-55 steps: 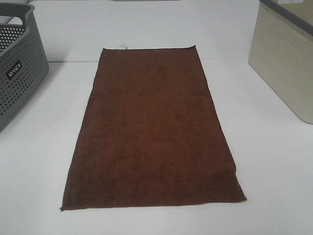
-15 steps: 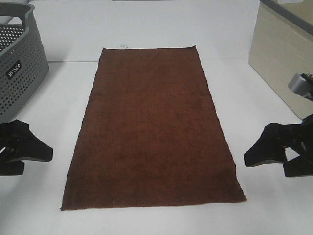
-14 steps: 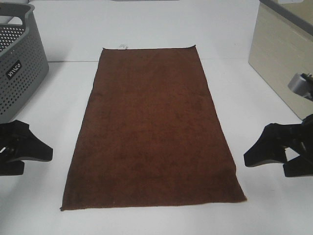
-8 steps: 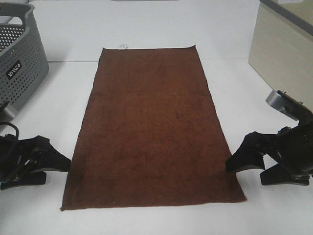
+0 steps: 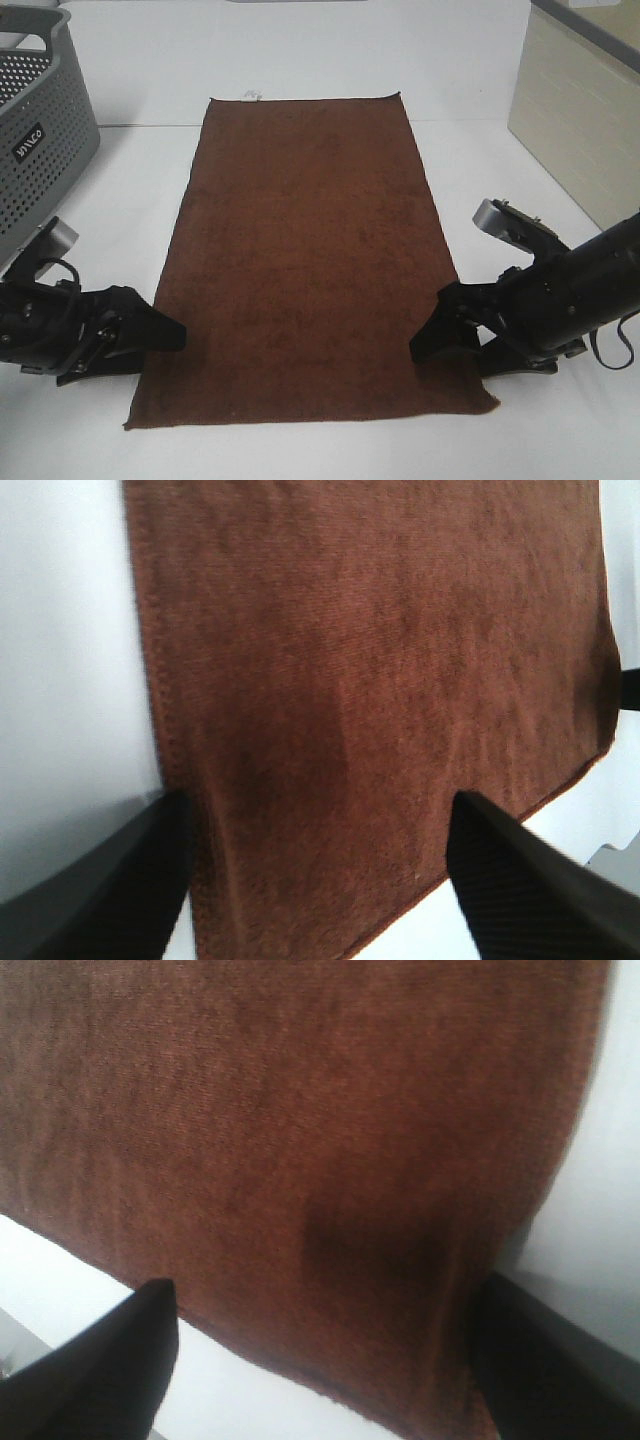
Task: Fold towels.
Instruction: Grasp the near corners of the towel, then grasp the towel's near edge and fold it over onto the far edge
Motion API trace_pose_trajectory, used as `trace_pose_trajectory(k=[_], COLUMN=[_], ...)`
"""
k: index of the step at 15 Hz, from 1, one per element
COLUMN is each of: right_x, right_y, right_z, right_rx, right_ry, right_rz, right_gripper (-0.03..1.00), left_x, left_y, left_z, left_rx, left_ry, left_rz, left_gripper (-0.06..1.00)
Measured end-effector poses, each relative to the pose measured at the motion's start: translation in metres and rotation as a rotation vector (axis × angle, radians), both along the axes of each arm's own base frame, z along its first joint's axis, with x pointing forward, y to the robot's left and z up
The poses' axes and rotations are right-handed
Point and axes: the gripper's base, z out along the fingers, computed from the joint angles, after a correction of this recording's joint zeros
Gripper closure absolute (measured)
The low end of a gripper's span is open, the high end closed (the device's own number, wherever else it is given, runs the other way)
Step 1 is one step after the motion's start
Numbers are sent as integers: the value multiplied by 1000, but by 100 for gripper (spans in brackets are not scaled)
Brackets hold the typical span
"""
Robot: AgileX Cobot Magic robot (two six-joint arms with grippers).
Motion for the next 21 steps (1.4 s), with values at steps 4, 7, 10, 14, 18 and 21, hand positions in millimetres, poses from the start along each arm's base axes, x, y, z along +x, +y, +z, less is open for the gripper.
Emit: trace_pose_trajectory(k=[4, 7, 10, 14, 18, 21], right_x=[2, 4, 4, -4, -40, -69], right_y=[1, -1, -1, 0, -6, -9], right_z=[-7, -9, -9, 0, 6, 9], right_rx=[-23, -43, -38, -22, -29, -5], right_ry=[33, 28, 50, 82, 110, 159], right_rz=[-76, -95, -125, -119, -124, -114], right_gripper=[50, 93, 97, 97, 97, 97], left_x=[11, 11, 10, 3, -31, -63], left_y=[-14, -11, -12, -10, -5, -1], left_z=[-6, -10, -9, 1, 16, 21], left_rx=[11, 46, 42, 69, 86, 94], left_ry=[4, 14, 12, 38, 48, 68], left_rz=[-29, -18, -31, -85, -120, -137], left_gripper=[49, 91, 94, 94, 94, 94])
